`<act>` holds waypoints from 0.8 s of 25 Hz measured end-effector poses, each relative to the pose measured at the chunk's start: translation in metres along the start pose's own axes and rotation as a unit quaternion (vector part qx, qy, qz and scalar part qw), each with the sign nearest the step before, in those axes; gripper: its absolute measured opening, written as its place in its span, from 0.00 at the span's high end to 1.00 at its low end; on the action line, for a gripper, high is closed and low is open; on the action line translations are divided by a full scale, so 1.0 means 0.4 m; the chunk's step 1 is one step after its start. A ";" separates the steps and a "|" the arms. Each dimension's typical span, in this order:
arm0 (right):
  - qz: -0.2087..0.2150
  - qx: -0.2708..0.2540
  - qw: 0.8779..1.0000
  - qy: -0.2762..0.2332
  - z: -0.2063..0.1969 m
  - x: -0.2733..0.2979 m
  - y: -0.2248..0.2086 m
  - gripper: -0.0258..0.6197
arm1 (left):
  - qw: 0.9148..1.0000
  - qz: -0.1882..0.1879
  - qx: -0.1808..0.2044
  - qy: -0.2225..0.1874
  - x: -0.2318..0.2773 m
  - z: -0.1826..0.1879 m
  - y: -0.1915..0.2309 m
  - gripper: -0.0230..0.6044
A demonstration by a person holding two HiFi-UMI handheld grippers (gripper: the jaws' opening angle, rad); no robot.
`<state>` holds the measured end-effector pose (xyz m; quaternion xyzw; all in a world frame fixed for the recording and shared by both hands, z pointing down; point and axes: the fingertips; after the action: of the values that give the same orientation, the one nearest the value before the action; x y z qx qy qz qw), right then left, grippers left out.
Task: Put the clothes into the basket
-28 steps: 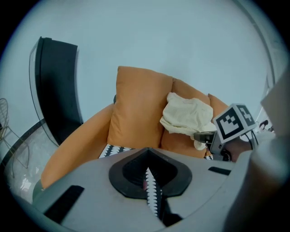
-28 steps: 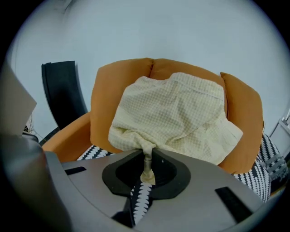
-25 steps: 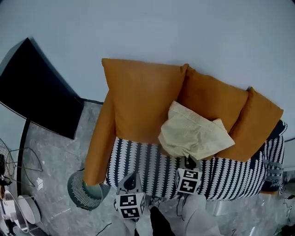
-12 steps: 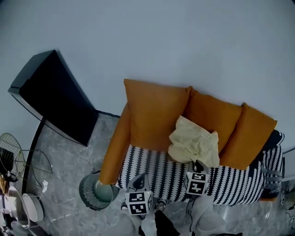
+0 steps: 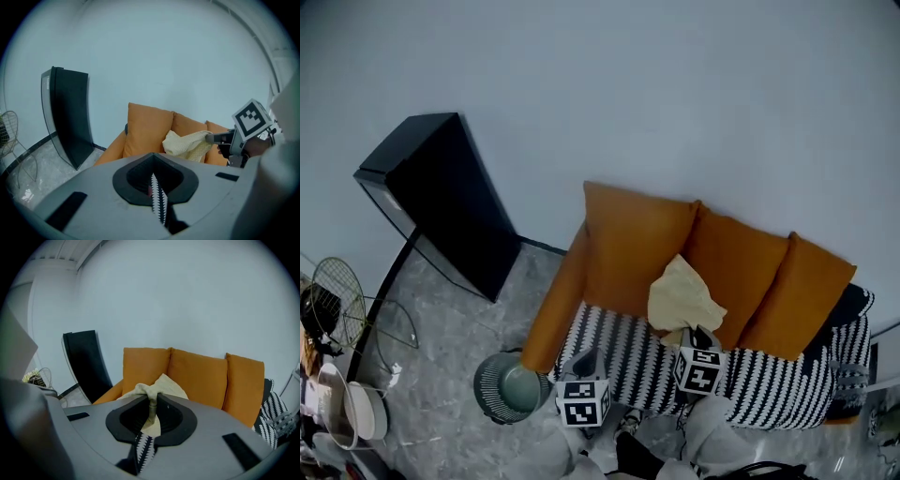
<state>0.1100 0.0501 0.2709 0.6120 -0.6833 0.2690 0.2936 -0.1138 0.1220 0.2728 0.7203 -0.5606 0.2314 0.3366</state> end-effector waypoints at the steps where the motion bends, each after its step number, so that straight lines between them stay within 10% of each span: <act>1: 0.005 0.002 1.000 -0.002 0.005 -0.009 0.014 0.88 | 1.000 0.002 -0.002 -0.003 -0.014 0.006 0.009 0.96; 20: 0.212 -0.119 0.969 0.037 -0.047 -0.069 0.649 0.88 | 0.981 0.135 -0.133 -0.045 -0.299 -0.118 0.382 0.96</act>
<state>-0.1446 0.1101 0.2615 0.4032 -0.8134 0.2644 0.3255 -0.2906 0.2130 0.2539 0.5964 -0.6930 0.1655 0.3697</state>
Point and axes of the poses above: the fingertips, and each gripper's own axes: x forward along the fingers, y to its left, z out of its top, and after that the axes turned 10 degrees about y, right-handed
